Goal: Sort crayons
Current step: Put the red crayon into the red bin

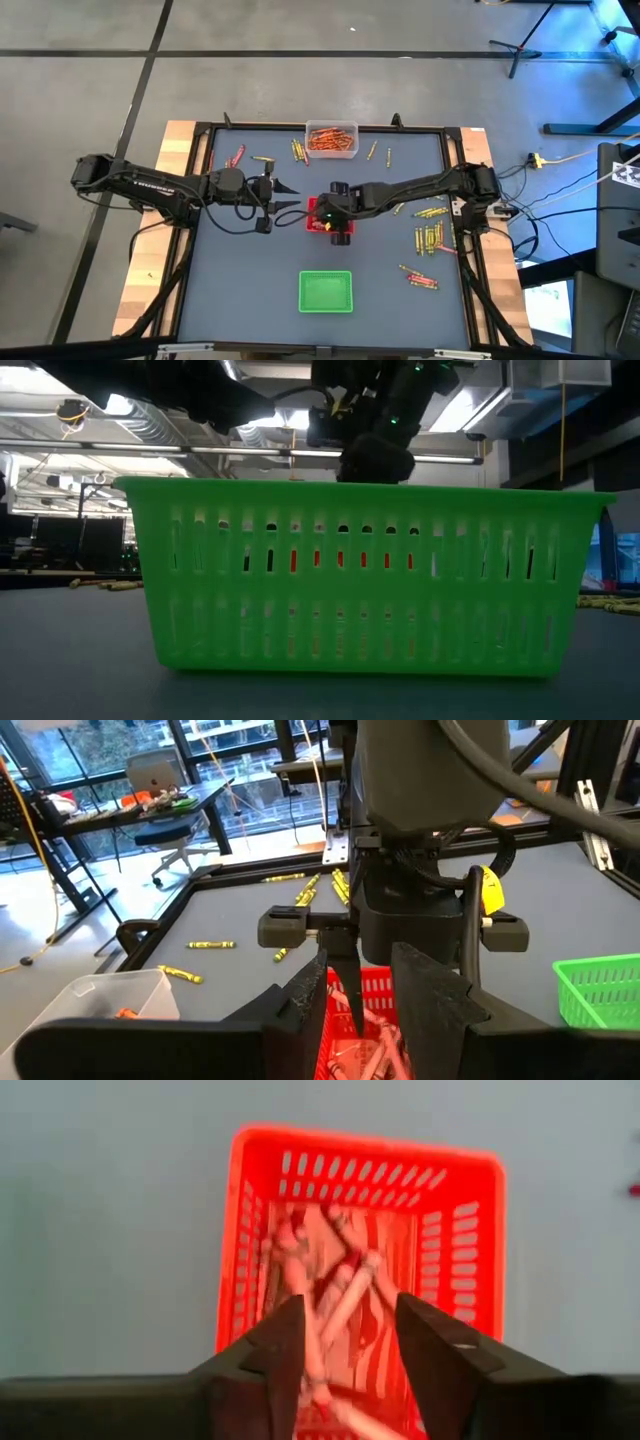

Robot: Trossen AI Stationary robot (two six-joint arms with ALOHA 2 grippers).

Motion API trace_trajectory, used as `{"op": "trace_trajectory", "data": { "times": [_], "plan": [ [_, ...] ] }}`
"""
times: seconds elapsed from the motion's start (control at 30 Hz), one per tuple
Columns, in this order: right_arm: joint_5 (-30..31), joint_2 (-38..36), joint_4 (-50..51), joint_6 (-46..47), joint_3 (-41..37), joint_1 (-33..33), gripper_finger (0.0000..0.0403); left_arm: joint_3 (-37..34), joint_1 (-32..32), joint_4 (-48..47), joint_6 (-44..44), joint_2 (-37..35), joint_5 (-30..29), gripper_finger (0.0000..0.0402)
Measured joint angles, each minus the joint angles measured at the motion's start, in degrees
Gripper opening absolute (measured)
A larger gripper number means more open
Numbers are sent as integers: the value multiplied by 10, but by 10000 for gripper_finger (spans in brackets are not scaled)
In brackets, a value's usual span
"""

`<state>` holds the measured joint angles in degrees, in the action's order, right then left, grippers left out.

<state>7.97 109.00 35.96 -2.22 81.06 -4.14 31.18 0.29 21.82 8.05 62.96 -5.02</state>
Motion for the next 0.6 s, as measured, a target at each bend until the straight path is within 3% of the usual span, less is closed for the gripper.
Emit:
{"op": "trace_trajectory", "data": {
  "times": [0.4, 0.6],
  "plan": [
    [2, -137, 184, 83, 0, -62, 166, 0, 0, -1, 0, 0, 0, 99],
    [43, -213, 252, 172, -28, -111, 166, 0, 0, -2, 0, 0, 0, 99]
  ]
}}
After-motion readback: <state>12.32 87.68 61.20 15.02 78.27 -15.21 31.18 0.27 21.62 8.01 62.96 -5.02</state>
